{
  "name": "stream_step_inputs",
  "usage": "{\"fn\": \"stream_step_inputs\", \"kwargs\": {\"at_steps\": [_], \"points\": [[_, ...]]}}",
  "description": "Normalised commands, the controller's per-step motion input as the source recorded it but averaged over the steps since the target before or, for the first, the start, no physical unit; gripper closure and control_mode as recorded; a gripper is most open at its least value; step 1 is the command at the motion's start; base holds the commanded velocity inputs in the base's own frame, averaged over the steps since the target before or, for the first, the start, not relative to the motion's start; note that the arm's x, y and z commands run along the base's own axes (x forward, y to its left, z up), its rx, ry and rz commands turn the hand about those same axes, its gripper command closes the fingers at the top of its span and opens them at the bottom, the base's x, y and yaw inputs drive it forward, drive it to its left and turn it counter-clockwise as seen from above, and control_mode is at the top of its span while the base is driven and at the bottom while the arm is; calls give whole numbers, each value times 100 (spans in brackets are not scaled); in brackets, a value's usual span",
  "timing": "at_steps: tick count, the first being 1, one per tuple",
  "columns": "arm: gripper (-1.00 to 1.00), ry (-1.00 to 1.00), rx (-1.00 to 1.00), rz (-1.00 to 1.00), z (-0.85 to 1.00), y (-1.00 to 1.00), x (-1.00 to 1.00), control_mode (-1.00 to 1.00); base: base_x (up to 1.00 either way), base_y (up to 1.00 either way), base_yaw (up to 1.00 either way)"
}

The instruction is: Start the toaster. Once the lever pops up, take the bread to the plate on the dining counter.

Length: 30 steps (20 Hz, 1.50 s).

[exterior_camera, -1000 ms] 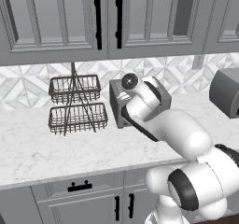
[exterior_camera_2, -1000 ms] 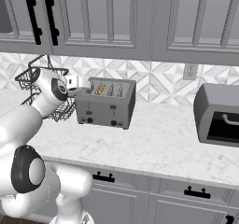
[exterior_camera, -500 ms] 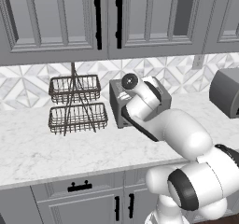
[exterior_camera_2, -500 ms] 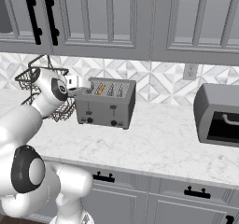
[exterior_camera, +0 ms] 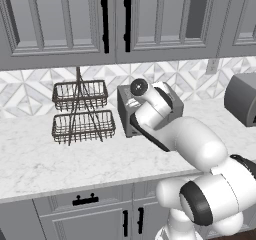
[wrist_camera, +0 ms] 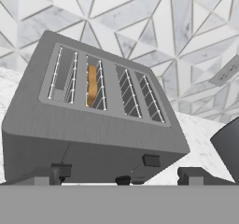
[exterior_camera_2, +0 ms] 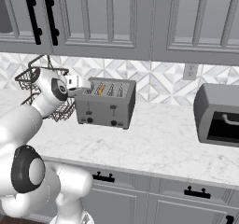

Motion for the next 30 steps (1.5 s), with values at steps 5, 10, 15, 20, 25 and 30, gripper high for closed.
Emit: {"fn": "stream_step_inputs", "kwargs": {"at_steps": [5,10,15,20,25,30], "points": [[-100,0,0,0,0,0,0,-100,0,0,0],[-100,0,0,0,0,0,0,-100,0,0,0],[-100,0,0,0,0,0,0,-100,0,0,0],[-100,0,0,0,0,0,0,-100,0,0,0],[-100,0,0,0,0,0,0,-100,0,0,0],[-100,0,0,0,0,0,0,-100,0,0,0]]}}
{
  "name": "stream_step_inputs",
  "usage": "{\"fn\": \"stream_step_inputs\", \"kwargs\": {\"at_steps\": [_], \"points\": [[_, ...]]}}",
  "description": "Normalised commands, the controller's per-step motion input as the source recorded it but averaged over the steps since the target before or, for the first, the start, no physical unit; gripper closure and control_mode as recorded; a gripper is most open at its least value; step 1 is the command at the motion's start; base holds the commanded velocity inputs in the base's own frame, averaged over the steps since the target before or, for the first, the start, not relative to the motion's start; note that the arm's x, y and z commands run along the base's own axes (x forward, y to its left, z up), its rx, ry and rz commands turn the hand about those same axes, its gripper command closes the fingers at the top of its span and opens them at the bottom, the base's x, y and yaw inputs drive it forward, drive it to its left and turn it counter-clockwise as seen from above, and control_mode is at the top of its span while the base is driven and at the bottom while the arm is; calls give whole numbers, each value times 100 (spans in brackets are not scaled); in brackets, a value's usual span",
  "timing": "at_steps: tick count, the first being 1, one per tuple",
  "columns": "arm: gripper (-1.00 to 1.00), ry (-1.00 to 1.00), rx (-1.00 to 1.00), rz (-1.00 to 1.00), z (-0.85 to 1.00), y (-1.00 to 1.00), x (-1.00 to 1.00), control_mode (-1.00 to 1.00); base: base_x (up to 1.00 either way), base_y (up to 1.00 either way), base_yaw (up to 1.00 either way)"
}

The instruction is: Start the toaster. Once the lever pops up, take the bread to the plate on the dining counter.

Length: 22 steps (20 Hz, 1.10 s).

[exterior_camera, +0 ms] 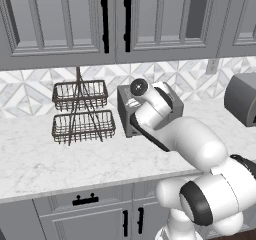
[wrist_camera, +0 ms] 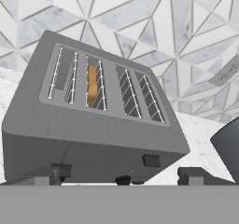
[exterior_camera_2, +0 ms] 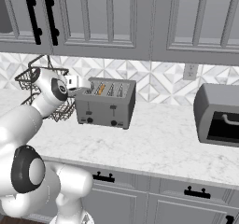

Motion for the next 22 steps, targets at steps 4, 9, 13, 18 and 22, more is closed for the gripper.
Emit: {"fn": "stream_step_inputs", "kwargs": {"at_steps": [4,9,13,18,22], "points": [[-100,0,0,0,0,0,0,-100,0,0,0],[-100,0,0,0,0,0,0,-100,0,0,0],[-100,0,0,0,0,0,0,-100,0,0,0],[-100,0,0,0,0,0,0,-100,0,0,0],[-100,0,0,0,0,0,0,-100,0,0,0]]}}
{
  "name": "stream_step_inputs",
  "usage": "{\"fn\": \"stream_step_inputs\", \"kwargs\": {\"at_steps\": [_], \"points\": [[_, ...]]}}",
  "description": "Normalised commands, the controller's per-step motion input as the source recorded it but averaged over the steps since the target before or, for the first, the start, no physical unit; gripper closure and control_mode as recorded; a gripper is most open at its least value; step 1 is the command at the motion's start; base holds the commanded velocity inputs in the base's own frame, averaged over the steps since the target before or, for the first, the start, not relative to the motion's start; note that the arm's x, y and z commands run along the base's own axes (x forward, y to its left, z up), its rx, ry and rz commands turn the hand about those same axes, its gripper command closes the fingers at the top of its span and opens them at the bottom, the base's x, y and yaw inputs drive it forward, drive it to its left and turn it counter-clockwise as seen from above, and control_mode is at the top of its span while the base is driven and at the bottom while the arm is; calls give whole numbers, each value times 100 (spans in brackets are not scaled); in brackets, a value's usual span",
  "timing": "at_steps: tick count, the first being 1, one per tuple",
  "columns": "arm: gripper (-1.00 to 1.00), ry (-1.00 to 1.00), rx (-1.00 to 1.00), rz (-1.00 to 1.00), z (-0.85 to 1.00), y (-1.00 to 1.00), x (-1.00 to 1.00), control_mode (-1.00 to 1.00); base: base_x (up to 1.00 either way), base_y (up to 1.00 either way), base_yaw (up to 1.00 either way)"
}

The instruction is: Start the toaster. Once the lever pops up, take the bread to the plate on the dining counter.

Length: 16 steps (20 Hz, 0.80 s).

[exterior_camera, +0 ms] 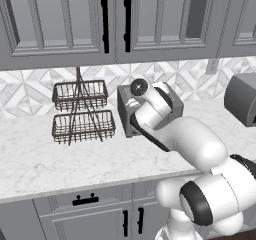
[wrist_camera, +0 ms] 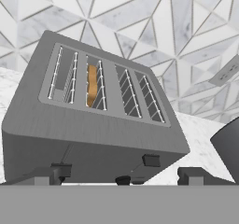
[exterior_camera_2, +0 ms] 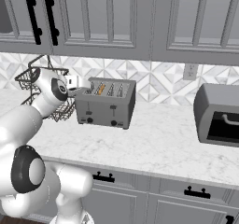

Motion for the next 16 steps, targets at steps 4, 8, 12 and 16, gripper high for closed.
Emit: {"fn": "stream_step_inputs", "kwargs": {"at_steps": [4,8,12,16], "points": [[-100,0,0,0,0,0,0,-100,0,0,0],[-100,0,0,0,0,0,0,-100,0,0,0],[-100,0,0,0,0,0,0,-100,0,0,0],[-100,0,0,0,0,0,0,-100,0,0,0]]}}
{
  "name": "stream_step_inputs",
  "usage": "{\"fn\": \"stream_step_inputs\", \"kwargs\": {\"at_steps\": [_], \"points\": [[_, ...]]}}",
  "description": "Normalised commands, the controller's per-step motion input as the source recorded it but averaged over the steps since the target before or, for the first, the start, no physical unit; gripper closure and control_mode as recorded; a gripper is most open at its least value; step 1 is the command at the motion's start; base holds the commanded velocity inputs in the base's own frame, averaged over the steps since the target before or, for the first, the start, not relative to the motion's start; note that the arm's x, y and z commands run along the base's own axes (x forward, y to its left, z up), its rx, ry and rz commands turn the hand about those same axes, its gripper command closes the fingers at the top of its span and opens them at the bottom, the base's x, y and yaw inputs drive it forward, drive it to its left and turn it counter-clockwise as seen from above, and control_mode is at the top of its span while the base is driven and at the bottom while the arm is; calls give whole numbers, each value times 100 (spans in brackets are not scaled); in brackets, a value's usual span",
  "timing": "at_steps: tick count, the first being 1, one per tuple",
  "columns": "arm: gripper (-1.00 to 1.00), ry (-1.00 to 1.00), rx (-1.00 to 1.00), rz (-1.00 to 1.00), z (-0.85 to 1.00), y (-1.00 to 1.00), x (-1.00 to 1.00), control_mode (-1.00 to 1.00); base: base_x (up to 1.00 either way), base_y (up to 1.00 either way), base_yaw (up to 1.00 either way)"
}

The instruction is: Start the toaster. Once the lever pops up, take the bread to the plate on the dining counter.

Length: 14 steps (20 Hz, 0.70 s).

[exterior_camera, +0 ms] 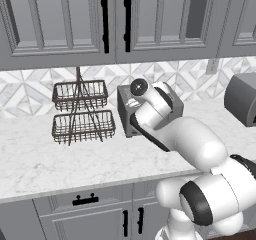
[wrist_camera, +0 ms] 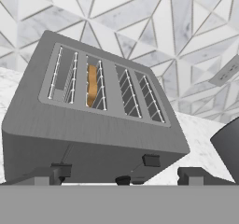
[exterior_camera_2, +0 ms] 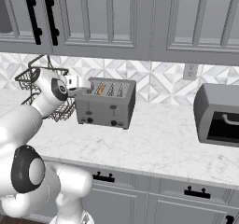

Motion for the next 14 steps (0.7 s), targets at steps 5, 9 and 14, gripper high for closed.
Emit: {"fn": "stream_step_inputs", "kwargs": {"at_steps": [5,9,14], "points": [[-100,0,0,0,0,0,0,-100,0,0,0],[-100,0,0,0,0,0,0,-100,0,0,0],[-100,0,0,0,0,0,0,-100,0,0,0]]}}
